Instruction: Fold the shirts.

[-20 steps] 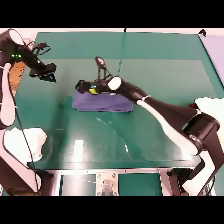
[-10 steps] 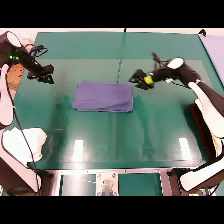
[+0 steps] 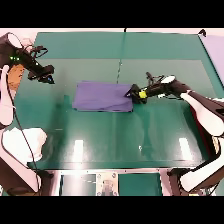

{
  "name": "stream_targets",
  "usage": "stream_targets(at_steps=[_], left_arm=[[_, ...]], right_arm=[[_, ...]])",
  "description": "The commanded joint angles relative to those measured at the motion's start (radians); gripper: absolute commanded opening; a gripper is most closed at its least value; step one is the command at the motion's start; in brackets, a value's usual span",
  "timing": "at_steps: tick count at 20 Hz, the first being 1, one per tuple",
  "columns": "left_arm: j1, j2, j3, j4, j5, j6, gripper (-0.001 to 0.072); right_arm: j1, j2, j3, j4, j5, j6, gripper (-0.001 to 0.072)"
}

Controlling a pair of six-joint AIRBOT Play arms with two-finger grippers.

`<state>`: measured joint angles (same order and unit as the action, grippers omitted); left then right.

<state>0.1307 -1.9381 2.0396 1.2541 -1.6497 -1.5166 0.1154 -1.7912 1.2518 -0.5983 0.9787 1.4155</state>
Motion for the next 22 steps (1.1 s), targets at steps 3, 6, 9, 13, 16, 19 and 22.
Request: stream_targets(at_steps=[3,6,9,13,16,19,22], left_arm=[[0.001,0.0,0.0,-0.002,-0.01,0.011,0.002],[0.001,0.0,0.0,-0.005,-0.025,0.018,0.002],[0.001,0.0,0.0,-0.005,-0.031,0.017,0.002],[0.001,0.0,0.0,-0.005,-0.026,0.016,0.002],[0.001,0.0,0.0,-0.008,-0.026,0.005,0.002],[0.001,0.0,0.0,-0.008,-0.026,0.005,0.002],[0.001,0.0,0.0,-0.008,-0.026,0.005,0.002]], right_arm=[[0.045,0.016,0.113,0.09,0.023,-0.03,0.0014],[-0.098,0.145,0.191,0.021,0.119,0.023,0.0013],[-0.31,0.306,0.225,-0.078,0.226,0.094,0.0013],[-0.639,0.419,0.246,-0.125,0.344,0.103,0.0013],[-0.873,0.425,0.305,-0.125,0.431,0.104,0.0013],[-1.053,0.425,0.374,-0.125,0.463,0.121,0.0013],[-1.171,0.422,0.43,-0.125,0.491,0.126,0.0013]])
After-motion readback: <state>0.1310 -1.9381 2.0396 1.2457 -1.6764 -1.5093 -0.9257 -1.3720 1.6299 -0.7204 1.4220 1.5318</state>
